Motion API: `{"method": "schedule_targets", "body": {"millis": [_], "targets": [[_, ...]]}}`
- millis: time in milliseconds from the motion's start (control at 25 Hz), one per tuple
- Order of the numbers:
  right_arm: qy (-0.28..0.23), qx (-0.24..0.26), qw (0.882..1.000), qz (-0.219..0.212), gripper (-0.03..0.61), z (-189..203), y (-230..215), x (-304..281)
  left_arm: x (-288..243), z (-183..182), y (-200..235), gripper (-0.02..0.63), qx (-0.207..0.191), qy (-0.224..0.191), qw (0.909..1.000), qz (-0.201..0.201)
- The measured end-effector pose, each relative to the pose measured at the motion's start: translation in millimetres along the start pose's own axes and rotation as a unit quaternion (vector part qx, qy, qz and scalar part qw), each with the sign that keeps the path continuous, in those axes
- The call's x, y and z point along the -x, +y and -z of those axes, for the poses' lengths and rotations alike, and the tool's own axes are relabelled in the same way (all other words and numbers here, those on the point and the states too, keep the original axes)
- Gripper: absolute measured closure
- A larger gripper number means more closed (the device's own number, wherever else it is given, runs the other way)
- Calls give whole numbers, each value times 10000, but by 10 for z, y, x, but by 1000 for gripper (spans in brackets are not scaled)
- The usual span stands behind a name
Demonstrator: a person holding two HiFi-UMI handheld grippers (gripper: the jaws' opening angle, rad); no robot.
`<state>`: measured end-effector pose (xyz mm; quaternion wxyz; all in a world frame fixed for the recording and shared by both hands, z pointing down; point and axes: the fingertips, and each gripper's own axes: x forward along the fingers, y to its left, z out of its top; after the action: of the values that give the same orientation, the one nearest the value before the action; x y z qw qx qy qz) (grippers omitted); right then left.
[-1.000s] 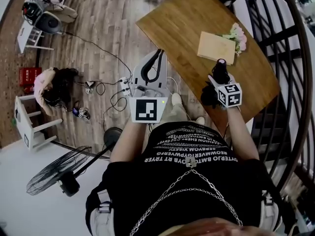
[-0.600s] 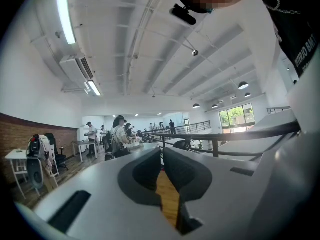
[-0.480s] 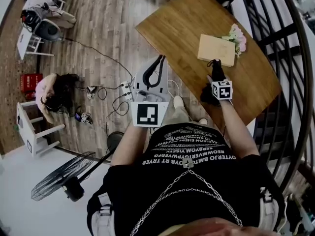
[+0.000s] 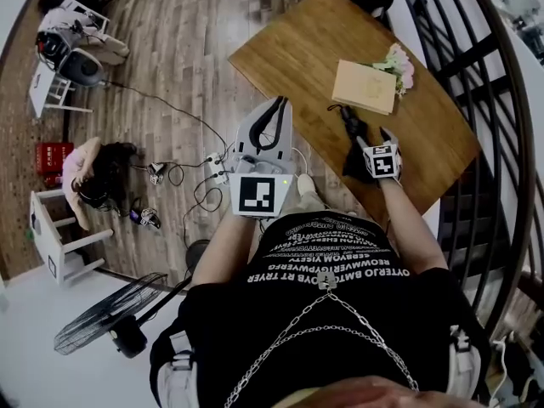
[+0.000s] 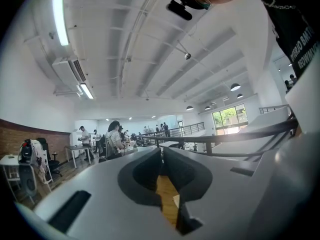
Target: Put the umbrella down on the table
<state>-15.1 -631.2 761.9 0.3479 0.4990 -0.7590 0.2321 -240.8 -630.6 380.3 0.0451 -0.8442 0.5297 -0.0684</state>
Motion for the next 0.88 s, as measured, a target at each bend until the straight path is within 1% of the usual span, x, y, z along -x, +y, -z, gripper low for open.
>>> {"method": "schedule_targets", "body": {"millis": [80, 160, 240, 280, 360, 480, 640, 760, 880], "targets": [[-410, -82, 9991, 17, 269, -132, -83, 247, 19, -43, -101, 575, -5, -34, 10000, 6], [-903, -89, 9959, 31, 344, -302, -149, 584, 59, -83, -189, 574, 104, -60, 9999, -11], [-1344, 26, 9909, 58, 421, -465, -195, 957, 126, -114, -252, 575, 193, -62, 9998, -82], [-1530, 104, 9881, 91, 470, -534, -228, 1132, 163, -124, -272, 575, 213, -58, 9996, -164], [-1817, 269, 9828, 178, 536, -657, -306, 1462, 240, -149, -295, 575, 298, -81, 9987, -417], [-2188, 491, 9742, 242, 560, -831, -372, 1949, 374, -200, -382, 575, 468, -93, 9965, -692], [-2668, 586, 9617, 206, 561, -1057, -456, 2556, 537, -338, -647, 575, 325, -151, 9972, -653], [-2921, 733, 9533, 217, 561, -1167, -521, 2959, 640, -459, -835, 575, 327, -239, 9975, -587], [-3128, 831, 9460, 168, 563, -1243, -548, 3338, 750, -556, -957, 575, 311, -281, 9963, -756]]}}
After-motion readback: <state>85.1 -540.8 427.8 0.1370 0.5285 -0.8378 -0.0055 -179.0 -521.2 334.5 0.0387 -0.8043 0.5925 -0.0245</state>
